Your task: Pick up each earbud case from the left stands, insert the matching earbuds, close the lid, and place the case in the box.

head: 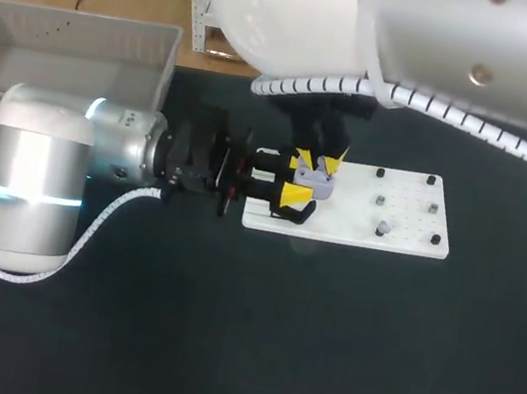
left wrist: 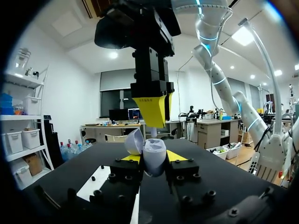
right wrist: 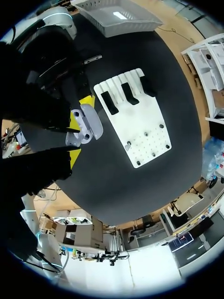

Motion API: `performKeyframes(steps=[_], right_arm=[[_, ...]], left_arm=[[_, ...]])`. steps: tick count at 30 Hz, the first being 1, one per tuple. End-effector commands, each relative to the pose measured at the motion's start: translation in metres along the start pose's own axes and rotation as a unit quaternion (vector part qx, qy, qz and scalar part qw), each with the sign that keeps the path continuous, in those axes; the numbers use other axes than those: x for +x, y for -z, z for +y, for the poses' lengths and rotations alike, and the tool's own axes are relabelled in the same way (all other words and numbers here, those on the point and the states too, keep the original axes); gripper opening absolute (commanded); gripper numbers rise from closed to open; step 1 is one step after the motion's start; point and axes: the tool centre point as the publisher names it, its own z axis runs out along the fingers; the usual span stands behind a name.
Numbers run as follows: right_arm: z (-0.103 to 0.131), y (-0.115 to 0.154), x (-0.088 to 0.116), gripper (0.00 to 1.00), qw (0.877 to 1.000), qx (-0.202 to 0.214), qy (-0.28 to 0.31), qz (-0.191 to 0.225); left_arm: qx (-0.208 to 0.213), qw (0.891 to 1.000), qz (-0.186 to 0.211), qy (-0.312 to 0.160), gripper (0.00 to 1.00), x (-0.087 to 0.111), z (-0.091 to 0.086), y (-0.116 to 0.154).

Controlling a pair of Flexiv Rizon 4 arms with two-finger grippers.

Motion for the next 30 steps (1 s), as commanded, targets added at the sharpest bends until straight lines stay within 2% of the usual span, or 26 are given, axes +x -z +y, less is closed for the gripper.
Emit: performKeyframes(steps=[1, 25, 26, 28, 29, 30], right_arm=[[-0.001, -0.001, -0.001, 0.00, 1.000, 0.001, -0.002, 0.004], [0.004, -0.014, -0.008, 0.00, 1.000, 0.012, -0.002, 0.013], [0.004, -0.015, -0.009, 0.06, 1.000, 0.012, -0.001, 0.013], [0.004, -0.015, -0.009, 0.56, 1.000, 0.011, 0.000, 0.013], [0.004, -0.015, -0.009, 0.89, 1.000, 0.010, 0.001, 0.013], [0.004, -0.015, -0.009, 1.00, 1.000, 0.007, 0.001, 0.012]], left_arm=[[-0.003, 1.000, -0.001, -0.001, 0.00, 0.000, -0.001, 0.000], [-0.003, 1.000, -0.001, -0.001, 0.00, 0.000, -0.001, 0.000], [-0.003, 1.000, -0.001, -0.001, 0.00, 0.000, -0.001, 0.000], [-0.003, 1.000, -0.001, -0.001, 0.00, 0.000, -0.001, 0.000], [-0.003, 1.000, -0.001, -0.001, 0.00, 0.000, -0.001, 0.000], [-0.003, 1.000, -0.001, -0.001, 0.00, 0.000, -0.001, 0.000]])
